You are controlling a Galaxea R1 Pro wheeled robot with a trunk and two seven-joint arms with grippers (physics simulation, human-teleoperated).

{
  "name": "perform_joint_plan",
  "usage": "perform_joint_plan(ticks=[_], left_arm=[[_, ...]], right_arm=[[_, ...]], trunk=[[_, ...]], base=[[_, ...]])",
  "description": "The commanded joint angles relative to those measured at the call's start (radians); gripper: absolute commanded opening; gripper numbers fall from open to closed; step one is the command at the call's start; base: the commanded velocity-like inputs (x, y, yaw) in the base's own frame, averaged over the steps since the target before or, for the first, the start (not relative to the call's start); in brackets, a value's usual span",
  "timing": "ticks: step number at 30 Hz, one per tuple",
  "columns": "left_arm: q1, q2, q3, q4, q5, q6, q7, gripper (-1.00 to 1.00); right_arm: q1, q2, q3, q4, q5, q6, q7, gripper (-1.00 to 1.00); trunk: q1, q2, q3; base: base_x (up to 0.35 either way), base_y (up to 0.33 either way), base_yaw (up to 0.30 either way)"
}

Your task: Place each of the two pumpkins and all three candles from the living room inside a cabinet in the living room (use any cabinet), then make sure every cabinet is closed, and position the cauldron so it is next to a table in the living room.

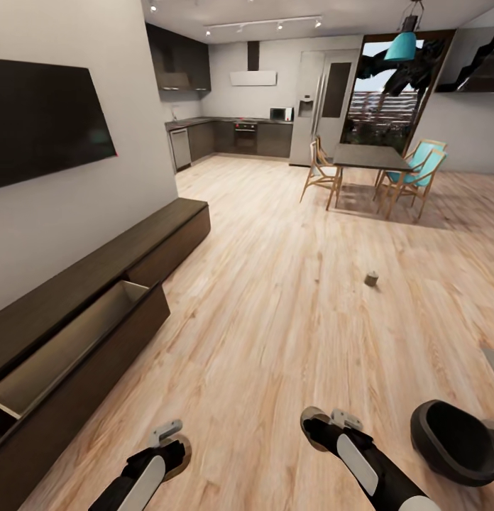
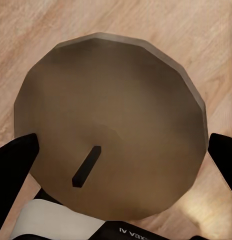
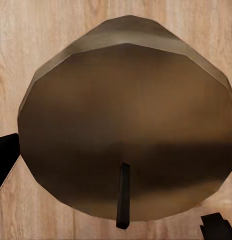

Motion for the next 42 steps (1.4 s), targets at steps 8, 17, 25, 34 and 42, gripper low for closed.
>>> perform_joint_plan(ticks=[8,17,25,34,42], left_arm=[[-0.001,0.001,-0.004,-0.002,0.006,0.001,0.008,-1.00],[-0.001,0.001,-0.003,-0.002,0.005,0.000,0.008,-1.00],[0.000,0.001,-0.003,-0.002,0.006,0.000,0.008,-1.00],[-0.001,0.001,-0.001,-0.002,0.006,0.000,0.008,-1.00],[0.000,0.000,-0.001,-0.002,0.005,0.000,0.008,-1.00]], right_arm=[[-0.001,-0.001,0.005,-0.003,-0.011,0.001,-0.010,-1.00],[-0.001,0.000,0.006,-0.003,0.000,-0.002,-0.010,-1.00],[-0.001,0.000,0.007,-0.003,0.005,0.000,-0.010,-1.00],[-0.001,0.000,0.007,-0.004,0.005,-0.001,-0.010,-1.00],[-0.001,0.000,0.006,-0.004,0.005,0.000,-0.010,-1.00]], trunk=[[0.001,-0.001,-0.001],[0.001,-0.001,-0.001],[0.001,-0.001,-0.001],[0.001,-0.001,-0.001],[0.001,-0.001,-0.001]], base=[[0.342,0.000,0.000],[0.337,-0.064,0.177],[0.298,-0.150,0.273],[0.271,-0.165,0.275],[0.236,-0.122,0.275]])
